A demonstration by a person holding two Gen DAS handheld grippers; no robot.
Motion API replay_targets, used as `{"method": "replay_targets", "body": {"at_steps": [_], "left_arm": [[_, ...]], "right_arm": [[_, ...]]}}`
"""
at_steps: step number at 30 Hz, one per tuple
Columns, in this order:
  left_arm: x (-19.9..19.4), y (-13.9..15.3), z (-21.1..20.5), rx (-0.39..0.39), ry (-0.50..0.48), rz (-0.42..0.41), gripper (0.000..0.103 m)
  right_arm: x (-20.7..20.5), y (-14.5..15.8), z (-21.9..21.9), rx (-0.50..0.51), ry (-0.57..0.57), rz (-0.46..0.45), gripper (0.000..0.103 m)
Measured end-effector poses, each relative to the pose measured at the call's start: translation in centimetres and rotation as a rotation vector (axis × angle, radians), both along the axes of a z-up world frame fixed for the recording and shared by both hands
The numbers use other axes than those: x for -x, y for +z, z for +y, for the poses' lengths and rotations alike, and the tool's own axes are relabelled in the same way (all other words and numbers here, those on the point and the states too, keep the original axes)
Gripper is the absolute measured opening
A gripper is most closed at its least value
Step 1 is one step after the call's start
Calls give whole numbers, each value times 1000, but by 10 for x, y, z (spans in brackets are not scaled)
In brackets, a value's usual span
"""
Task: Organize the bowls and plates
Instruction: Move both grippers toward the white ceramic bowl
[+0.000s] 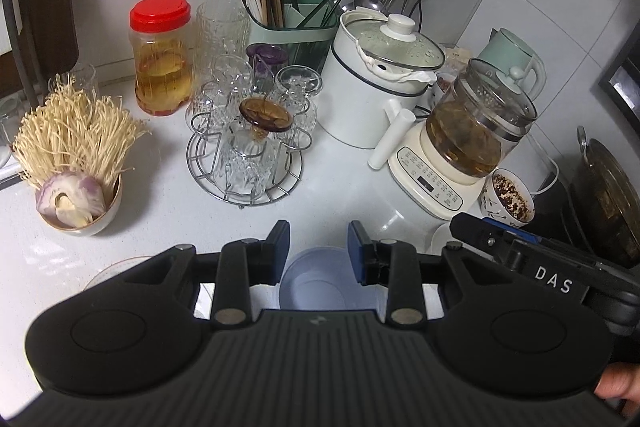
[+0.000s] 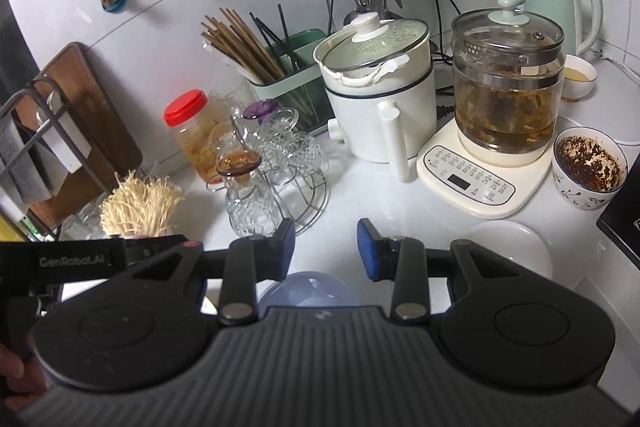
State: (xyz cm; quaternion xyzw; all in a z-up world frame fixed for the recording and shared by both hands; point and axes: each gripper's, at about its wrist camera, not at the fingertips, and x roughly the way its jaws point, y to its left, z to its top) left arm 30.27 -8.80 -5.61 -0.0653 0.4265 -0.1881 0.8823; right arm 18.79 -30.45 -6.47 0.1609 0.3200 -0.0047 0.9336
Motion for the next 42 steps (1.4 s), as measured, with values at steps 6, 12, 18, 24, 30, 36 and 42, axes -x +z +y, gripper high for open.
{"method": "replay_targets", "body": {"at_steps": [6, 12, 18, 24, 30, 36, 42], "left_arm": [[-4, -1, -8, -10, -29, 6, 36], [-4, -8, -26, -27, -85, 23, 37], [-7, -12, -46, -35, -124, 36, 37], [-8, -16, -64, -27, -151, 39, 44], [-12, -27, -80, -31, -164, 66, 45], [-21, -45, -98, -46, -167, 108, 48], [-29, -62, -121, -41, -189, 156, 54]], "right_arm": [[6, 0, -5, -2, -29, -4, 38], [15, -8, -15, 5, -79, 11, 38], [26, -11, -28, 6, -130, 11, 38], [36, -13, -47, 9, -185, 15, 38], [39, -22, -67, -2, -237, 40, 38], [42, -35, -95, -14, -302, 84, 43], [41, -53, -121, -27, -324, 127, 54]]}}
